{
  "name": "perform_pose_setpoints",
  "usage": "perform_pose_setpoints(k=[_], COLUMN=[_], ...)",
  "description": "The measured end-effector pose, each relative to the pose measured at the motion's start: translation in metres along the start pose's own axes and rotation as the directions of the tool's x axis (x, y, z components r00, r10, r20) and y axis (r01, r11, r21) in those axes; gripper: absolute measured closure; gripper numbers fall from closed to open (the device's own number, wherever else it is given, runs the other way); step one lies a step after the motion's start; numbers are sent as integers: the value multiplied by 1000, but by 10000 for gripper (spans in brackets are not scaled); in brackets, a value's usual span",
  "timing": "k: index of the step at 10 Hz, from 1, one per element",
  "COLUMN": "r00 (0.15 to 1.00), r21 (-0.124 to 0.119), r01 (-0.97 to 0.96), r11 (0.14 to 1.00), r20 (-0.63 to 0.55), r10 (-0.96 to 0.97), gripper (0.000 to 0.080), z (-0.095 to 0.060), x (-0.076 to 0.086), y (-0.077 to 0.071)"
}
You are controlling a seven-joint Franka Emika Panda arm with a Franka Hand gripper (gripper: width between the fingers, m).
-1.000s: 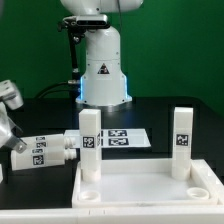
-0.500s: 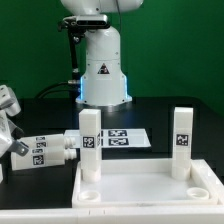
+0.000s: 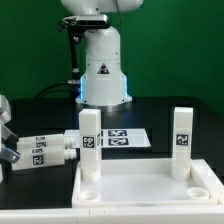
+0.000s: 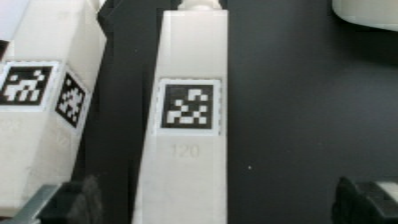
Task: Assemble desk
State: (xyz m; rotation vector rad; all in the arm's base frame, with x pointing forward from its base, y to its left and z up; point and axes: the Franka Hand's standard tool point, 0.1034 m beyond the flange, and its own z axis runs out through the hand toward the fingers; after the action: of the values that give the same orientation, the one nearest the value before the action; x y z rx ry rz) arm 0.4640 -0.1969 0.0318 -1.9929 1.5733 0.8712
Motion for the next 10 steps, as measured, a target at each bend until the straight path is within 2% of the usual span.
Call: perform_pose_setpoints(k=[4, 6, 8, 10], r00=[1000, 994, 996, 997], r21=[-11, -37, -44, -46], r01=[-2, -25, -19, -22], r11=[1000, 999, 999, 999], r20=[21, 102, 85, 78], r10=[2, 29, 23, 26], gripper=[151, 151, 151, 151], z=[5, 9, 16, 19], x=[1, 1, 0, 4], y=[3, 6, -1, -1])
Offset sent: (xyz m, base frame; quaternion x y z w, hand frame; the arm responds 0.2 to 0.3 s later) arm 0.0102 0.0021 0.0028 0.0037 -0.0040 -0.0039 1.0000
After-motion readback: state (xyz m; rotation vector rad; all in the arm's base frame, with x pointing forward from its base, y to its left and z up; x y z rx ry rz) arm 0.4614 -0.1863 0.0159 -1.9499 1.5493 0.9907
